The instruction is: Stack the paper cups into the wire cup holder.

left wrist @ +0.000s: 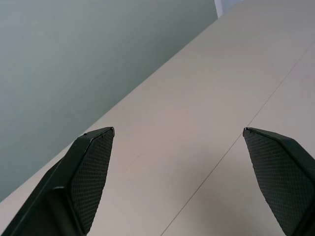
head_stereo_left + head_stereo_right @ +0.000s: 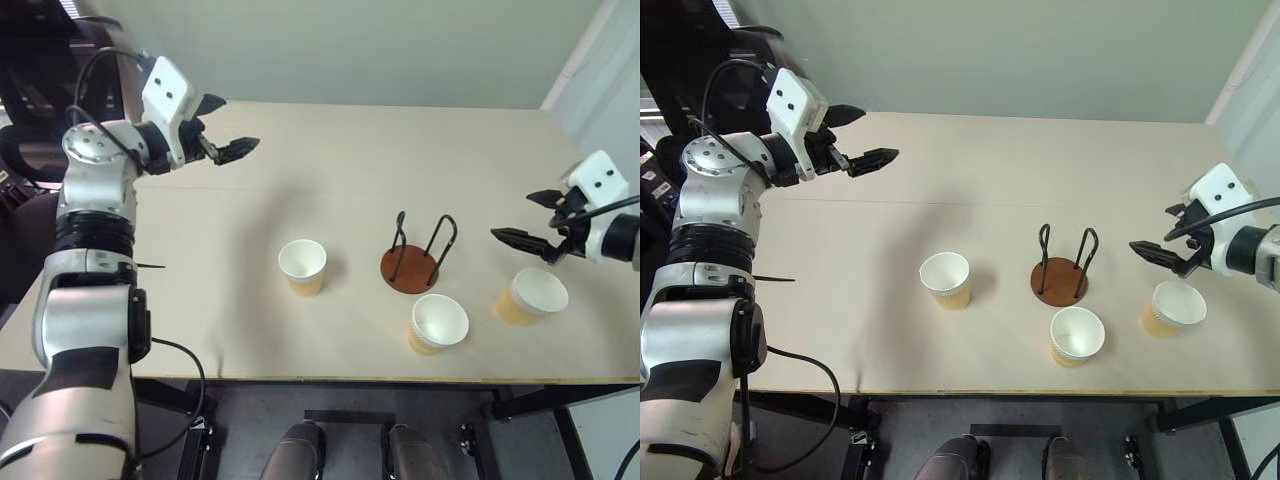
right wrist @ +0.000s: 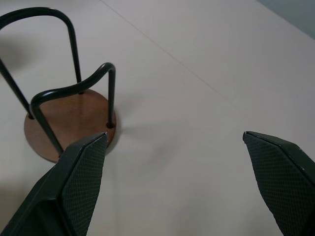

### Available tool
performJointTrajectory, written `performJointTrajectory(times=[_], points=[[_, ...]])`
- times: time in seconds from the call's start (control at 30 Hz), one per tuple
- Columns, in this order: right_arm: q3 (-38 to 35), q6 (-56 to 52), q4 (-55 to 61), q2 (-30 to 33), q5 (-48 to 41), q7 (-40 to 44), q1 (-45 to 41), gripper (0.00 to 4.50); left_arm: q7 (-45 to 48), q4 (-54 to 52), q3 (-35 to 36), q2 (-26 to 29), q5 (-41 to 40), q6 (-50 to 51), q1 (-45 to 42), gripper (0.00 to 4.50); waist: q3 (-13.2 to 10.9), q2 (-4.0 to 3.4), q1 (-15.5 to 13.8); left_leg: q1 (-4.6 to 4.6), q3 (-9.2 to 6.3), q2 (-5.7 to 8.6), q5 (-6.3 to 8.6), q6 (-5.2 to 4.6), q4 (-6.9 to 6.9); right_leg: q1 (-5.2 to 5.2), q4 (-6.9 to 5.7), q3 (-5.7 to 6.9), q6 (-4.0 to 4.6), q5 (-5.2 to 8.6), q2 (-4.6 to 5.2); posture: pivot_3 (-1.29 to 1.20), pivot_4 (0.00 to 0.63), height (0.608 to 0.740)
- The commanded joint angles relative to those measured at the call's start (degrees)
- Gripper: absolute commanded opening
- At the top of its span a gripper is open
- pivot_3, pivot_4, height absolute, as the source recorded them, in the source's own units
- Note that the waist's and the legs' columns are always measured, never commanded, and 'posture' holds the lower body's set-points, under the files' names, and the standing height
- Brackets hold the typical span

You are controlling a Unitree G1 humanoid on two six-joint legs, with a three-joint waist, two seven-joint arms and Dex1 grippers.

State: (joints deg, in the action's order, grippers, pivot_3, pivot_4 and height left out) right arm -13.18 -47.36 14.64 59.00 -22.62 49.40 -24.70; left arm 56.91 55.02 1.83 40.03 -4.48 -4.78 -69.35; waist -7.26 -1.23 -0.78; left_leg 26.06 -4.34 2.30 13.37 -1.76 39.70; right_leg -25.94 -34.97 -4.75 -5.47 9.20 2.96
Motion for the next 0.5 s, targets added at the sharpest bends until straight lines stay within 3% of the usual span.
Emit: performJointTrajectory(times=[0.03,0.23,0.37,0.5], points=[[-4.1,-0.1,2.2,2.6,-0.8,0.4,0.3,4.50,0.5,-0.7,0.6,0.1,-0.2,-0.4,-0.8,4.47,0.0,0.00,0.0,0.00,-0.02,-0.02,0.00,0.00,0.00,0.00,0.00,-0.02,0.00,0.00,0.02,0.00,0.150,0.740],[-5.9,-0.2,1.7,5.6,-1.1,1.3,1.9,4.50,1.1,-2.1,1.0,-1.6,-1.0,-2.6,1.9,4.47,0.0,0.01,-0.1,-0.02,-0.01,-0.02,0.00,0.00,0.00,0.02,0.00,-0.03,0.00,0.01,0.03,0.00,0.150,0.740],[-6.2,-3.5,4.3,6.4,-4.4,2.0,0.5,4.50,10.2,1.1,-1.0,-1.2,-0.3,-4.1,-0.5,4.47,0.0,0.02,-0.1,0.00,-0.02,0.00,0.00,0.01,0.03,0.00,-0.04,0.00,-0.01,0.00,-0.03,0.00,0.150,0.740],[-8.6,-9.0,7.7,6.0,-10.4,3.3,1.6,4.50,17.0,4.8,-2.8,-4.2,0.1,-3.7,-4.1,4.47,0.0,0.02,-0.4,0.02,-0.01,-0.01,0.00,-0.01,0.04,0.02,-0.03,-0.01,0.00,0.01,0.01,0.00,0.150,0.740]])
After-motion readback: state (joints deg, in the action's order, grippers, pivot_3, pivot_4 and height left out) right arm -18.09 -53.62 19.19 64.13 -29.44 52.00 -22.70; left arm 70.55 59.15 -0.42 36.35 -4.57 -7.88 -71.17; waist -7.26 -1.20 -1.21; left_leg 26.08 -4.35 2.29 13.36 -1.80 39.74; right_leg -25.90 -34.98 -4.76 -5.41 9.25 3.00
